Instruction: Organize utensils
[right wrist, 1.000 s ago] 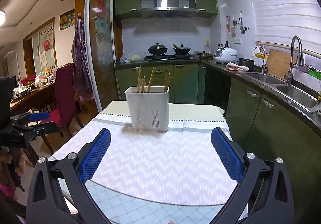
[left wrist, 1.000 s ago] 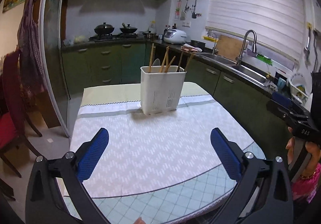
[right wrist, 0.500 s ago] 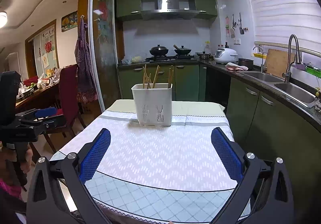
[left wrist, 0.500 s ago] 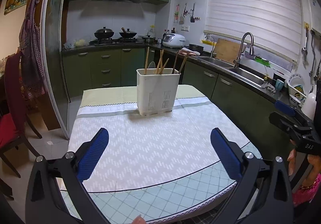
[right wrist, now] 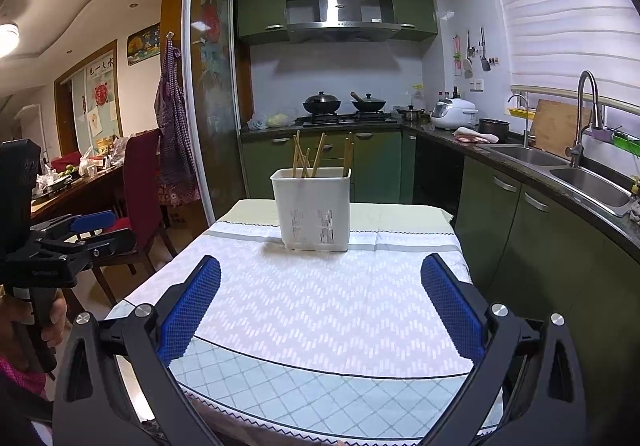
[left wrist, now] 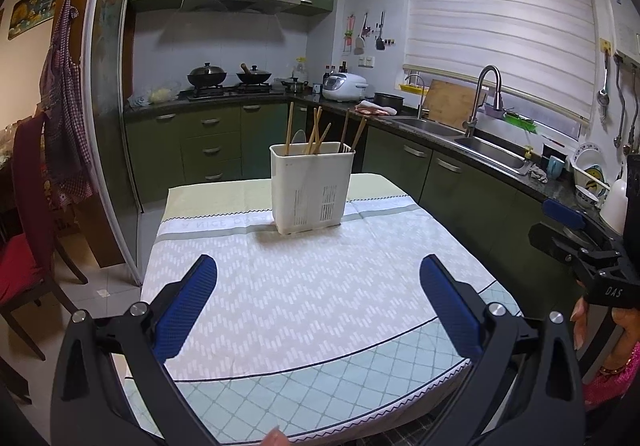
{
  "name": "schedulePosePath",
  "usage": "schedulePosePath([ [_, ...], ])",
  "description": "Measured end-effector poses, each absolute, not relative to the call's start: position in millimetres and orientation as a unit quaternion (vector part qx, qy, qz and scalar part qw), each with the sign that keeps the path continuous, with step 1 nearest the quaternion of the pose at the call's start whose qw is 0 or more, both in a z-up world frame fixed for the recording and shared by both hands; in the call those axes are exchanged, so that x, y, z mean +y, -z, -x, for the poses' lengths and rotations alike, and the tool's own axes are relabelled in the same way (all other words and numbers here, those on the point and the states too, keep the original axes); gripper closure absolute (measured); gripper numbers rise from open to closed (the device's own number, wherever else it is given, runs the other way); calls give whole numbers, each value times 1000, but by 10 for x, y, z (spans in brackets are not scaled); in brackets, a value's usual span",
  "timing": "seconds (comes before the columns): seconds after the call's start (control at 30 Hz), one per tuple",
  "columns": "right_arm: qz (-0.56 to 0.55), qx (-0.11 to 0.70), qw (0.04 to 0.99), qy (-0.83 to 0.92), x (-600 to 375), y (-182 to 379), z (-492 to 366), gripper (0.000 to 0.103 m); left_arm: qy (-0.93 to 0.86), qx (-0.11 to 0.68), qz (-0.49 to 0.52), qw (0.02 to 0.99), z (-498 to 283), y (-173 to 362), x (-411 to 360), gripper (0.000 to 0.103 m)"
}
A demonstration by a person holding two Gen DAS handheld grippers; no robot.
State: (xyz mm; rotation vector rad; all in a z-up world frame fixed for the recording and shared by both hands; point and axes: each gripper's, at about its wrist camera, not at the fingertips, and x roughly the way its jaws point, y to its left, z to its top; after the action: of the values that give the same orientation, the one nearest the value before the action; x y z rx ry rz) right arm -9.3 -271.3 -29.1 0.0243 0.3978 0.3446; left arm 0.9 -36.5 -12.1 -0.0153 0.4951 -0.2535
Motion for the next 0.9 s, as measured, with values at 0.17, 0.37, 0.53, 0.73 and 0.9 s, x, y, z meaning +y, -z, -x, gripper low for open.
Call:
schedulePosePath([
  [0.17,-9,196,965,-174,-2680,281,61,4,123,241,7,963,19,107,-366,6],
  [0.37,-9,197,964,-177,-2659,292,41,4,124,246,8,961,9,94,-384,6],
  [0.53,-11,199,964,-178,-2651,304,16,4,125,249,10,960,-24,97,-401,6],
  [0.73,-12,198,964,-178,-2654,320,-1,4,124,250,9,960,-45,116,-414,6],
  [0.9,-11,199,964,-178,-2649,328,-3,4,123,250,11,960,-54,126,-413,6],
])
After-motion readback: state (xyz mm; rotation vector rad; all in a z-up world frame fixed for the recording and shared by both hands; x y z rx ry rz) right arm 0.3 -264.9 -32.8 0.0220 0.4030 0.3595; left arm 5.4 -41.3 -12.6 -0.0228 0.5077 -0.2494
